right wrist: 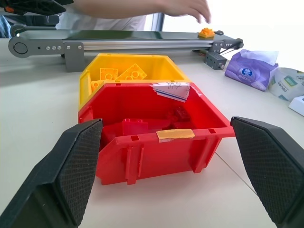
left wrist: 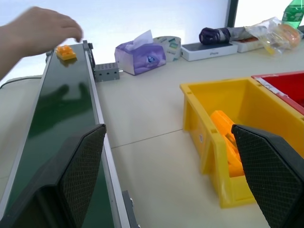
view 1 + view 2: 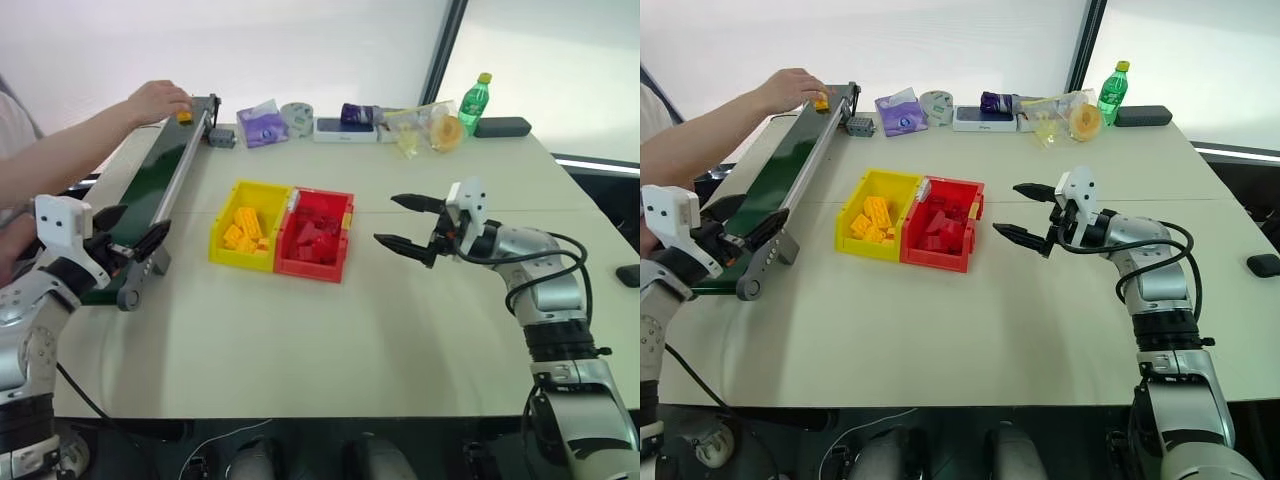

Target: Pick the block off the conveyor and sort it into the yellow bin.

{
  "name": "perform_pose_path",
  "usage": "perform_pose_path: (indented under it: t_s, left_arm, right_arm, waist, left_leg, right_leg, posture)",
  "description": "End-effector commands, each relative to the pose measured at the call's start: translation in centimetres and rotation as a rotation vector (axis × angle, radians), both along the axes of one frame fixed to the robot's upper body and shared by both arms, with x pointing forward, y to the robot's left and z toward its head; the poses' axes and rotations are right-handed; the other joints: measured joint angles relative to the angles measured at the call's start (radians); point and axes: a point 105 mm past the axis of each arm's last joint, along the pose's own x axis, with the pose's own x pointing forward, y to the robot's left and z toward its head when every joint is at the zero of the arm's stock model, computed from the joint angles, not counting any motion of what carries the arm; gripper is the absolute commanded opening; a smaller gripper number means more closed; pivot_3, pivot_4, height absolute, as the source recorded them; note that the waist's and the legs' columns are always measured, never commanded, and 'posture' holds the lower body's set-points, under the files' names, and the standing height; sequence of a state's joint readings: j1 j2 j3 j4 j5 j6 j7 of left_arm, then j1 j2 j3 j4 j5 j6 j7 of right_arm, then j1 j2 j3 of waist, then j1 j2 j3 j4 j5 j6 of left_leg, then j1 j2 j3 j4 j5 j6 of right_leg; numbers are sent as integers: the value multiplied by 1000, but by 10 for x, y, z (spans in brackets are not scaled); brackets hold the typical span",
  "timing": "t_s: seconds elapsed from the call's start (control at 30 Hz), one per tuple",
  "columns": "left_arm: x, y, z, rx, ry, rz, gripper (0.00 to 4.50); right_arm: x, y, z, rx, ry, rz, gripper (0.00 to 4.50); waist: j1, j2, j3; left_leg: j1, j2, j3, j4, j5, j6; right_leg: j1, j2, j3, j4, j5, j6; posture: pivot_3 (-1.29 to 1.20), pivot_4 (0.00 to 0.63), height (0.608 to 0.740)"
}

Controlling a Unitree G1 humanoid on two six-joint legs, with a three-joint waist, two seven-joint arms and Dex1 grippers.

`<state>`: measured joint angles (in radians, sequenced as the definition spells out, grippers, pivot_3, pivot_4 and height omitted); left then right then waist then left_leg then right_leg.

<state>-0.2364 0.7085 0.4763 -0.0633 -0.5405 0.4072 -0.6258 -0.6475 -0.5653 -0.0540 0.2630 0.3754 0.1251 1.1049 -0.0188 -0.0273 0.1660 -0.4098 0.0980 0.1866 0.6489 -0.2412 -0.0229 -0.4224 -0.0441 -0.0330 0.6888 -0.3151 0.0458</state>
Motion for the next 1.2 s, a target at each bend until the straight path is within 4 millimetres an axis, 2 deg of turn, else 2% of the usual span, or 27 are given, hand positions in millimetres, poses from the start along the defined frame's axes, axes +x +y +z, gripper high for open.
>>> perform_pose_path:
  t_s: [0.03, 0.13, 0.57, 0.83, 1.0, 1.2]
  left_arm:
    - [-8, 1, 20, 7, -75, -5, 4464]
    - [-9, 5, 19, 29, -71, 24, 4464]
    - [-12, 0, 18, 5, -73, 15, 4464]
    - [-21, 3, 15, 2, -86, 77, 4464]
    - [-22, 12, 15, 47, -93, 198, 4464]
    - [-20, 35, 13, 61, -60, 414, 4464]
  right_arm:
    - [0, 2, 13, 14, -47, 13, 4500]
    - [0, 2, 14, 13, -45, 14, 4500]
    - [-1, 1, 12, -1, -36, 17, 4500]
    - [-1, 3, 11, -4, -35, 22, 4500]
    - [-3, 7, 14, 13, -32, 49, 4500]
    - [-11, 15, 21, 65, -16, 130, 4500]
  waist:
    - [0, 0, 0]
    - [0, 0, 0]
    - [-1, 0, 0]
    - [-1, 0, 0]
    - [0, 0, 0]
    - [0, 0, 0]
  left_leg:
    - [0, 0, 0, 0, 0, 0]
    - [0, 0, 0, 0, 0, 0]
    - [0, 0, 0, 0, 0, 0]
    - [0, 0, 0, 0, 0, 0]
    - [0, 0, 0, 0, 0, 0]
    - [0, 0, 0, 0, 0, 0]
  right_leg:
    - [0, 0, 0, 0, 0, 0]
    - [0, 0, 0, 0, 0, 0]
    - [0, 0, 0, 0, 0, 0]
    - [0, 0, 0, 0, 0, 0]
    - [0, 0, 0, 0, 0, 0]
    - [0, 0, 0, 0, 0, 0]
  posture:
    - [0, 150, 740]
    - [0, 150, 740]
    - [0, 150, 740]
    - [0, 150, 740]
    - [0, 150, 740]
    - [0, 150, 740]
